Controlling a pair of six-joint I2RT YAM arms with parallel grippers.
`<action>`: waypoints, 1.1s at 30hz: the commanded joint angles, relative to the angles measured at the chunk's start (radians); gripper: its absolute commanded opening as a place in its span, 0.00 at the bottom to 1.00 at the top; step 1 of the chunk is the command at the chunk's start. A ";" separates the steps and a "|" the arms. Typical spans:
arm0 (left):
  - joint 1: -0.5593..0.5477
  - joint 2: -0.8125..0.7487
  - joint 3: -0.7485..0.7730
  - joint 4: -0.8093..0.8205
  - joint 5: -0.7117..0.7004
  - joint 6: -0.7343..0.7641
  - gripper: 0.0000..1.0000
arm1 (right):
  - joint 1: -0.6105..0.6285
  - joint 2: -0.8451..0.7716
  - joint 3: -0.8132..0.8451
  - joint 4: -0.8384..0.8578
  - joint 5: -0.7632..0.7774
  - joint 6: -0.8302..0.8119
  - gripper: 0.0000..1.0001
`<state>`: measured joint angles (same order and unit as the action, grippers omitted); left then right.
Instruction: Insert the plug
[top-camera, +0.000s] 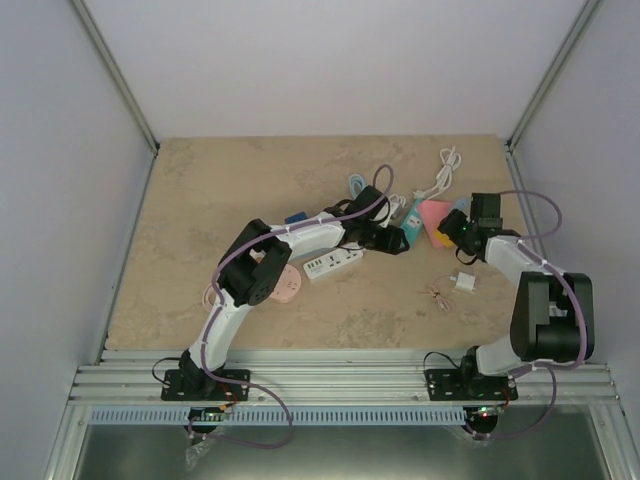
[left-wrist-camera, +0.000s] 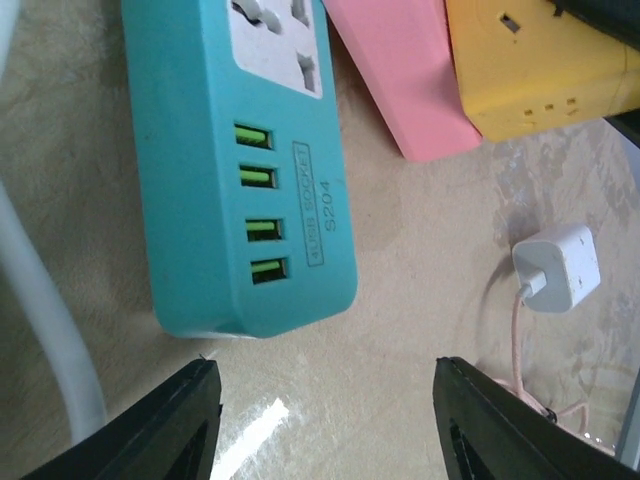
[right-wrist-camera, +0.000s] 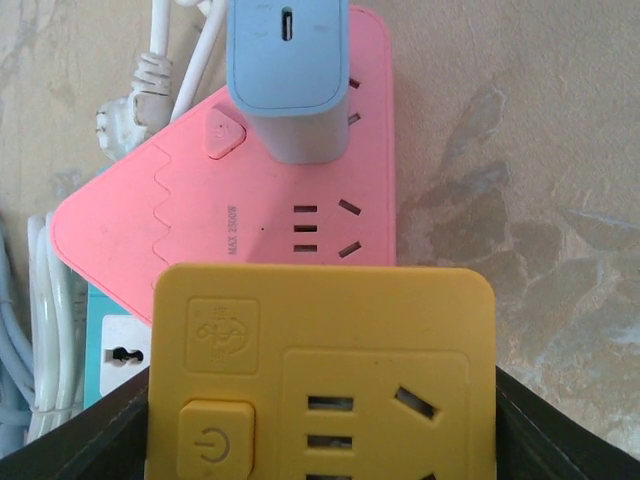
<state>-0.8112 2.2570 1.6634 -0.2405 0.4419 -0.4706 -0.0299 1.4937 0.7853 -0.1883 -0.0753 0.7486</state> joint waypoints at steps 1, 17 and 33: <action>-0.006 -0.016 0.036 0.001 -0.058 0.003 0.62 | 0.027 0.016 -0.048 -0.289 0.182 0.008 0.41; -0.006 -0.071 0.026 0.015 -0.164 -0.001 0.70 | 0.058 -0.188 0.016 -0.299 0.210 -0.034 0.89; -0.006 0.005 0.095 0.064 -0.141 -0.070 0.68 | -0.022 -0.124 -0.024 -0.162 0.020 -0.079 0.76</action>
<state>-0.8116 2.2211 1.6962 -0.2276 0.2909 -0.4934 -0.0410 1.3319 0.7780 -0.4053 0.0040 0.7048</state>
